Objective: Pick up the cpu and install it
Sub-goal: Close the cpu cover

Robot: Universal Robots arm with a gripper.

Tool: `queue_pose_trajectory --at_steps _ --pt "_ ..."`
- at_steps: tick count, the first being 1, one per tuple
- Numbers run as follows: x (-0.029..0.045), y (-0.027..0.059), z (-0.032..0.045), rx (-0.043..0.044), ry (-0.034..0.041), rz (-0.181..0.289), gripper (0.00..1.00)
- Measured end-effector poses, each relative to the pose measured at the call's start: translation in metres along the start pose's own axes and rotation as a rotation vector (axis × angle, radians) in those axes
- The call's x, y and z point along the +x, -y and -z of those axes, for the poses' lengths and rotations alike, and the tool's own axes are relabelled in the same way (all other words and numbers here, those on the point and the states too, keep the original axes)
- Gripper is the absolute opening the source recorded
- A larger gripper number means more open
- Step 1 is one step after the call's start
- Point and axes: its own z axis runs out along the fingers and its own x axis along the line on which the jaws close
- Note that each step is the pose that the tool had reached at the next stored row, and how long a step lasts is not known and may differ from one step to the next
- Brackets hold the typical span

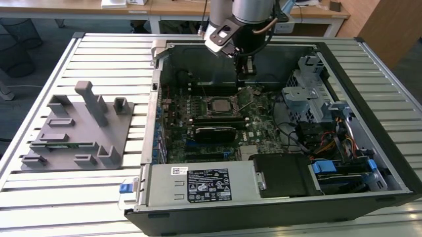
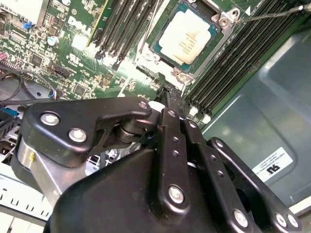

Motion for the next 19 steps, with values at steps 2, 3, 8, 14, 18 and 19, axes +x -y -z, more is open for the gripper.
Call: queue_pose_trajectory --at_steps 2,3,8,14,18,19 --pt "-0.0002 -0.0048 -0.0002 0.0005 -0.0001 0.000 0.11" --pt "-0.0003 -0.0083 -0.0003 0.0011 0.0000 0.000 0.11" --pt "-0.0008 -0.0222 -0.0020 0.0041 -0.0003 0.000 0.11" --pt "-0.0008 -0.0261 -0.0081 0.0042 -0.0003 0.000 0.11" --pt "-0.0010 -0.0359 -0.0109 0.0050 -0.0002 0.000 0.11" --pt "-0.0010 -0.0385 -0.0113 0.0054 -0.0001 0.000 0.11"
